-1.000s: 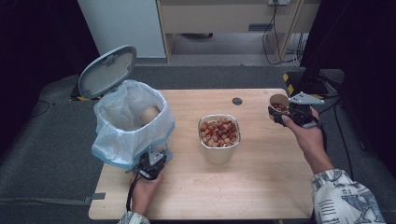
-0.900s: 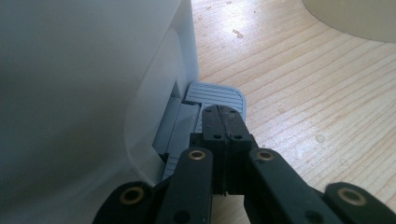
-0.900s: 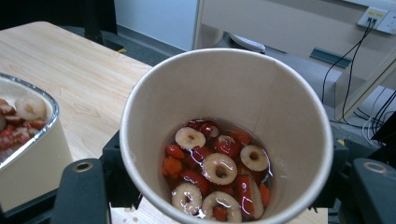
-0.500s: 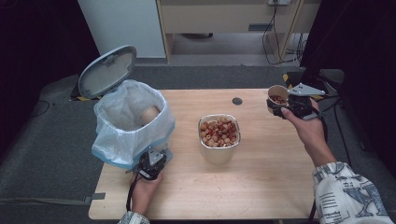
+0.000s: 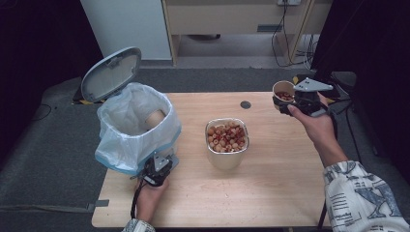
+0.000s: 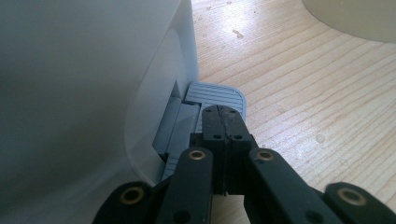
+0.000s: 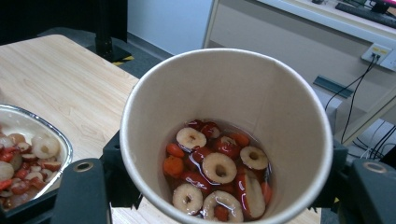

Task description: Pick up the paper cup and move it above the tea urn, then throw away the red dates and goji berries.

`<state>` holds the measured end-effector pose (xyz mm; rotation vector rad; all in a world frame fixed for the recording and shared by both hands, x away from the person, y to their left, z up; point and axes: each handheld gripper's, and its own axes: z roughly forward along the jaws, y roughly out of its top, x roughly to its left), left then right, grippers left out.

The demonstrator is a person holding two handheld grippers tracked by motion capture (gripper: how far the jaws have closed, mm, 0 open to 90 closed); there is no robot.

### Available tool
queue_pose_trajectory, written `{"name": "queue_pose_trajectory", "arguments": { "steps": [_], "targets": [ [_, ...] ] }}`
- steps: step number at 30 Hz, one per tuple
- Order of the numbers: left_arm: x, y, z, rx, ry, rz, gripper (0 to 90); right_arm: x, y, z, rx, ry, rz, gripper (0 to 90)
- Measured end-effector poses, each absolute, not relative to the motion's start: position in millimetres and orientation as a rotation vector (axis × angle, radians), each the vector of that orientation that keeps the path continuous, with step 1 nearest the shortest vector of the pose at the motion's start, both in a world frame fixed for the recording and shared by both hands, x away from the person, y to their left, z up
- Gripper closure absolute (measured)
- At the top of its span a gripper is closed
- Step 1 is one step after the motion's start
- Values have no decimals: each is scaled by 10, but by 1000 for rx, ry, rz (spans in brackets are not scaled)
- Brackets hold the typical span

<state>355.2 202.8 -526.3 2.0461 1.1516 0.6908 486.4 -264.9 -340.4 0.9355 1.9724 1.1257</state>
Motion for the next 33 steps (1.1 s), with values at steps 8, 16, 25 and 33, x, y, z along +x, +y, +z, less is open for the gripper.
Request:
{"name": "queue_pose_trajectory", "arguments": {
  "steps": [8,16,25,33],
  "targets": [
    [3552,2029,-5262,2046,1151,690,891,4878,-2583,-3312,915,1969,1136,308],
    [3552,2029,-5263,2046,1150,690,891,4881,-2536,-3271,897,1978,1141,308],
    [3551,2028,-5263,2047,1150,691,891,4937,-2418,-3137,824,1995,1142,308],
    [3550,2027,-5263,2048,1149,693,891,4953,-2214,-3089,740,2037,1142,307]
  ]
}}
